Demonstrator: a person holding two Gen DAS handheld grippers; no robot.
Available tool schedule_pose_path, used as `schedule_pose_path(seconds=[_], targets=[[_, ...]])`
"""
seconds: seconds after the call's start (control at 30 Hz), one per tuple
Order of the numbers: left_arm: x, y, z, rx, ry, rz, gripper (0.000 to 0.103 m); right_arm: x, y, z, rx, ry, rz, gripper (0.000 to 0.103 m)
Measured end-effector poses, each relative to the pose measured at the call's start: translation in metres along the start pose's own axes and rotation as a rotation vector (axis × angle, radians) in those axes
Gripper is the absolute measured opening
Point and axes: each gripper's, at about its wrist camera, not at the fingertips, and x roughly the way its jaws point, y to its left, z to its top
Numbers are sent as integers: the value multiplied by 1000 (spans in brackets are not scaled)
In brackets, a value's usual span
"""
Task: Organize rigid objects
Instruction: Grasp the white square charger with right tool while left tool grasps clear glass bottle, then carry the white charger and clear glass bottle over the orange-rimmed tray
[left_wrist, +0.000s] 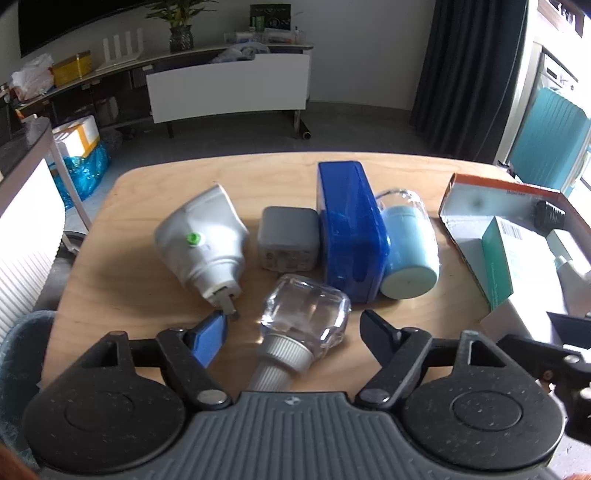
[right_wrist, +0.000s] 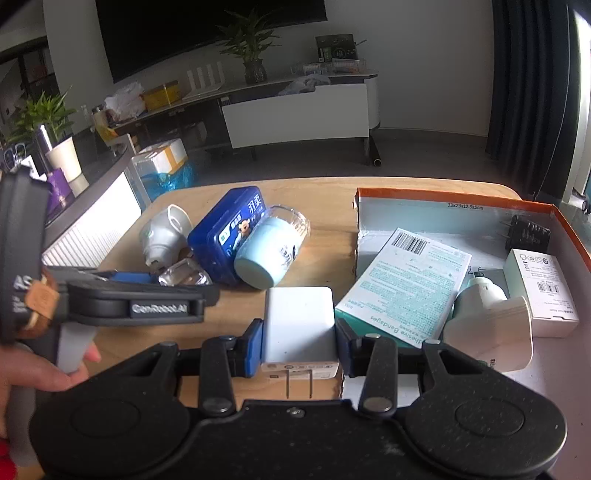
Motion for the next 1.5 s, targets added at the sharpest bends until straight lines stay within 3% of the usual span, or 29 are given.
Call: schedule_pose_path(seconds=[0.07,0.17,0.4,0.83,1.5], targets=[[0,-3,-2,22,-19,23,73,-2,0,1,-1,-6,-1,50],[-4,-4,-4,36,-37,17,51,-2,-1,2,8,-8,2,50],[-25,-8,-10,3,-49,-2,50,-10,4,0,3,-14,4,50],[-76,-6,-16,-66,-69,60,50,-36,26,-3,-31,-39,35,50],[-126,-12,-31,-116,-125,63,50,-86,43,-12,-58,-100,50,50]])
